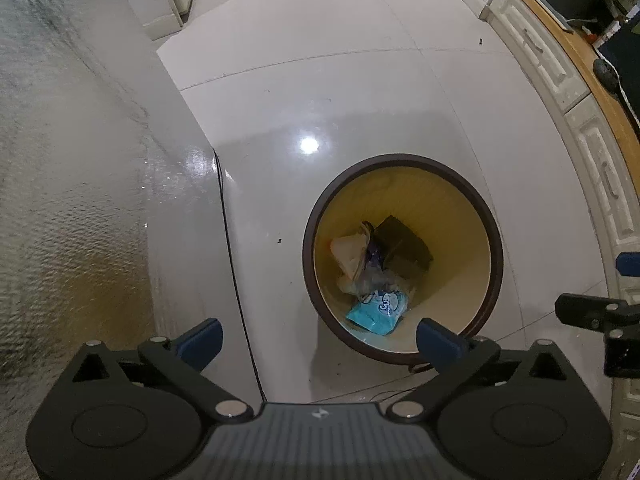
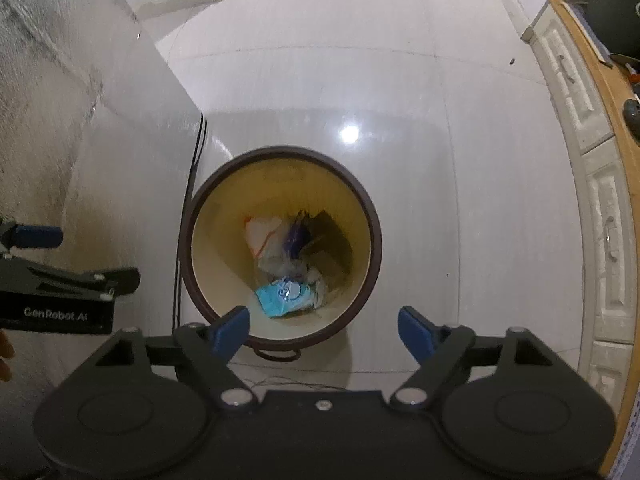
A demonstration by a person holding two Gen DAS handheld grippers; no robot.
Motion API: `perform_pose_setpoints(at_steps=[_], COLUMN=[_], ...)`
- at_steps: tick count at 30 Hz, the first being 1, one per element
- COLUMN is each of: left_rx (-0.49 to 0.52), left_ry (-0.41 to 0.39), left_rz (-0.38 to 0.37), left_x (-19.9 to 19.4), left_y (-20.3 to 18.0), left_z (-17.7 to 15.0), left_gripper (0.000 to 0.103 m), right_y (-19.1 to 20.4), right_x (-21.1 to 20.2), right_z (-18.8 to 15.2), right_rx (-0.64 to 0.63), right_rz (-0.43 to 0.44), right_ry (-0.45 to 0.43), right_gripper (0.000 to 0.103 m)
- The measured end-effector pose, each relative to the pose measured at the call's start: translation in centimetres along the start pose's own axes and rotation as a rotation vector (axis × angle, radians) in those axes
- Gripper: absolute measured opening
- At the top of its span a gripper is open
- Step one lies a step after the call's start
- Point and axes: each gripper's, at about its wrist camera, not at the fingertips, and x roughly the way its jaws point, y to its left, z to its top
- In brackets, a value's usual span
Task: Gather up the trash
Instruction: 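Move both open tools back from the bin to the table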
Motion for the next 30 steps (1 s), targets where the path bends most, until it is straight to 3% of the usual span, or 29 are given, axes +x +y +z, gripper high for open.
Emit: perform_pose_setpoints(at_steps=[3,8,21,30], left_rx=[-0.003,-0.013,-0.03,-0.011], left_ry=[-0.011,-0.025,-0.091,-0.186], left_rz=[0.005,0.01,0.014,0.01], left_x=[-1.1,-2.8,-7.8,-12.2], left_y=[0.1,0.3,0.4,-0.5], left_z=[-0.4,-1.0,-2.4,-3.2], left_gripper=[0.103,0.103,0.103,0.103], right_y=[-0.3,-0.6,-1.5,-2.2], right_x=[-0.9,-2.4,-6.1,-9.6], right_z=[-0.4,-1.1,-2.6,-3.9], right_rx=[0.001,0.017,0.049,0.076], right_rz=[-0.01,-0.018,-0.033,-0.034], right_ry=[-0.019,-0.05,-0.119,-0.185], right_gripper=[0.096,0.102,0.103,0.103])
